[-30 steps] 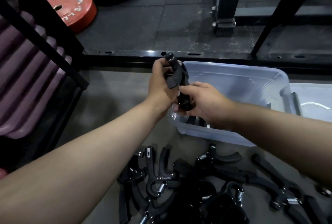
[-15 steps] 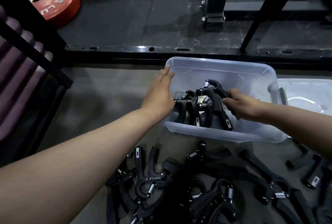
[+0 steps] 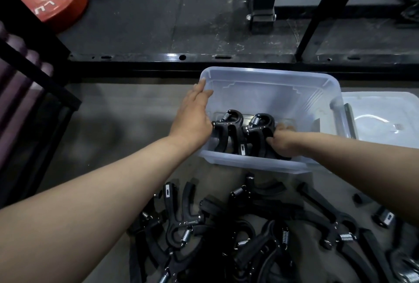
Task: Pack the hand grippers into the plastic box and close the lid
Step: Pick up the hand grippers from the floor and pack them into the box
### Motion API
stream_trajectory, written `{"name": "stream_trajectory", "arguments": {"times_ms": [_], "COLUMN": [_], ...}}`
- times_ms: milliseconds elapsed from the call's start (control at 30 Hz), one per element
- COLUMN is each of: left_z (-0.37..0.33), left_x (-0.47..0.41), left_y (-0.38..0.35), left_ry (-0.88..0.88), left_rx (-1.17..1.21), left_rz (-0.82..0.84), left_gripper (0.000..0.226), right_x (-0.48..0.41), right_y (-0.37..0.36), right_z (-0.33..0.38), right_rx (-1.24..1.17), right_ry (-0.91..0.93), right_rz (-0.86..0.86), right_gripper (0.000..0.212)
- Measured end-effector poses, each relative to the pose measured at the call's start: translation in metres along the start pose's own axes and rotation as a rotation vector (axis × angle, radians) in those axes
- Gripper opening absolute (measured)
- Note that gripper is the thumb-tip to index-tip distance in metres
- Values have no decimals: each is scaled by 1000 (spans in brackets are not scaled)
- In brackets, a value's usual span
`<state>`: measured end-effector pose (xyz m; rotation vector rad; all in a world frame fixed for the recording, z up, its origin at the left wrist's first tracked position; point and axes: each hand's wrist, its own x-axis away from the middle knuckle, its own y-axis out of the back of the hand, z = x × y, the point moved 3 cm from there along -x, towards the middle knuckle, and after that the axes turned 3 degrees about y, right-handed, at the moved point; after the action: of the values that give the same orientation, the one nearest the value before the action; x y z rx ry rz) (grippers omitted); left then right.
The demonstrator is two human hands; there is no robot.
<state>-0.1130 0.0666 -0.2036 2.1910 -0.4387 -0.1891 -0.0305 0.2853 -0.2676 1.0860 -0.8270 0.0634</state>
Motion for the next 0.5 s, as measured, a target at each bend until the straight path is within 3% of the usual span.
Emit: {"name": "stream_trajectory", "arguments": {"times_ms": [167, 400, 500], "left_z": [0, -2, -3], "left_x": [0, 2, 2], "left_y": [0, 2, 2], "left_ry": [9, 14, 16], "left_rx": [13, -16, -14], "left_rz": [0, -1, 3], "left_gripper": [64, 65, 65], "right_x": [0, -6, -12], "right_y": [1, 9, 3], "right_z": [-3, 1, -1], "right_rx": [91, 136, 103], "right_ry": [25, 85, 29], "right_rz": [54, -12, -12], "right_gripper": [68, 41, 48]}}
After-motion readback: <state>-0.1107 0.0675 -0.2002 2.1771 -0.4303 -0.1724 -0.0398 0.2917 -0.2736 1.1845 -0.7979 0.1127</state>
